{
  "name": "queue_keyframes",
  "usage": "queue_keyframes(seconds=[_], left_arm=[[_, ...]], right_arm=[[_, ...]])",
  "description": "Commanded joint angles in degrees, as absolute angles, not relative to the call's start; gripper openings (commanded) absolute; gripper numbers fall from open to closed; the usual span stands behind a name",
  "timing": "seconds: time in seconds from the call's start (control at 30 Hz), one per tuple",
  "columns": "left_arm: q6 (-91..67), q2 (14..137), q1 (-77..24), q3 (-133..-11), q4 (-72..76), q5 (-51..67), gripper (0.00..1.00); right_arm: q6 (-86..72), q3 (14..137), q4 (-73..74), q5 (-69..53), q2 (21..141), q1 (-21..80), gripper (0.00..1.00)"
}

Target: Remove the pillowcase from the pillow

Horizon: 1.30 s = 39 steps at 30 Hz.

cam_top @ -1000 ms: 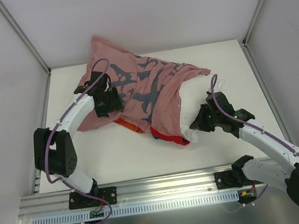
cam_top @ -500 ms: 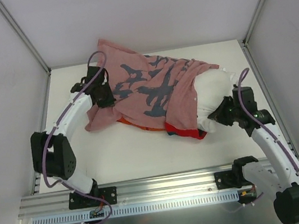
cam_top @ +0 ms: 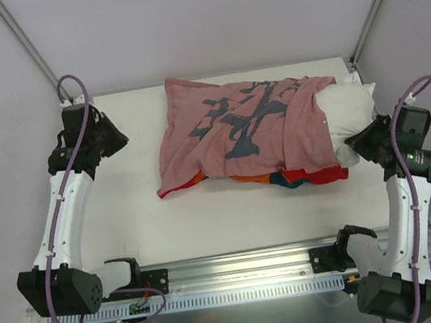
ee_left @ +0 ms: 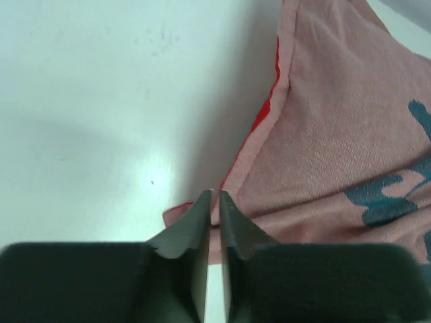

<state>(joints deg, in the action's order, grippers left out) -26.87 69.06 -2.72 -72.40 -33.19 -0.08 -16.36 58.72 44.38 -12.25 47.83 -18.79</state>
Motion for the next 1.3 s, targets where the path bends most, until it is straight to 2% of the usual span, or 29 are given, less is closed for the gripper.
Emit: queue_keyframes(seconds=[0.0, 0.03, 0.07, 0.1, 0.13, 0.17, 0.27, 0.5, 0.53, 0.6, 0.7, 0.73, 0.83, 0.97, 1.27], left_arm=[[-24.2, 71.0, -3.6, -69.9, -33.0, 7.0, 0.13], [-23.9, 71.5, -3.6, -69.2, -33.0, 8.1, 0.28], [-23.9, 71.8, -3.6, -67.5, -32.9, 11.2, 0.71], [-23.9, 72.4, -3.6, -66.5, -32.6, 13.8, 0.92], [-24.0, 72.7, -3.6, -64.2, -32.2, 16.6, 0.99], [-24.0, 73.1, -4.2, -62.7, -31.1, 20.4, 0.99], [-24.6, 74.5, -5.6, -57.8, -28.9, 22.5, 0.99], [-31.6, 82.2, -7.0, -51.1, -13.2, 32.9, 0.99], [-31.9, 83.4, -7.1, -51.1, -12.1, 33.4, 0.98], [-32.1, 86.7, -7.2, -51.7, -11.3, 33.2, 0.73], [-33.4, 89.1, -6.9, -53.3, -11.9, 30.0, 0.13], [-34.2, 89.6, -6.2, -55.1, -15.0, 26.2, 0.0], [-37.0, 88.5, -4.3, -57.7, -17.7, 22.1, 0.0], [-37.3, 82.6, 2.4, -61.9, -25.1, 10.9, 0.0], [-38.1, 66.2, 19.4, -68.4, -33.7, 3.7, 0.0]], right_arm=[[-17.1, 60.0, 39.0, -15.2, 50.1, -19.9, 0.01], [-17.7, 59.2, 38.1, -16.1, 50.3, -19.9, 0.01], [-18.0, 57.7, 37.3, -17.4, 50.2, -19.9, 0.01], [-18.2, 57.1, 36.5, -17.8, 49.8, -19.9, 0.01], [-18.2, 56.5, 36.4, -18.4, 49.7, -19.9, 0.01], [-18.1, 56.3, 36.4, -18.4, 49.7, -19.9, 0.01], [-17.7, 55.6, 36.3, -18.9, 49.3, -19.9, 0.01], [-18.5, 54.4, 34.7, -21.3, 50.2, -20.0, 0.01], [-18.6, 54.3, 34.6, -21.4, 50.3, -19.9, 0.01], [-18.4, 54.5, 34.8, -21.4, 50.4, -20.0, 0.01], [-17.9, 54.6, 35.2, -20.7, 50.0, -20.1, 0.01], [-17.9, 54.3, 35.1, -20.0, 49.7, -20.3, 0.01], [-18.1, 54.0, 35.1, -20.5, 49.7, -21.7, 0.01], [-18.4, 54.1, 35.2, -21.6, 49.7, -23.3, 0.01], [-21.4, 58.9, 34.9, -24.3, 49.2, -23.6, 0.01]])
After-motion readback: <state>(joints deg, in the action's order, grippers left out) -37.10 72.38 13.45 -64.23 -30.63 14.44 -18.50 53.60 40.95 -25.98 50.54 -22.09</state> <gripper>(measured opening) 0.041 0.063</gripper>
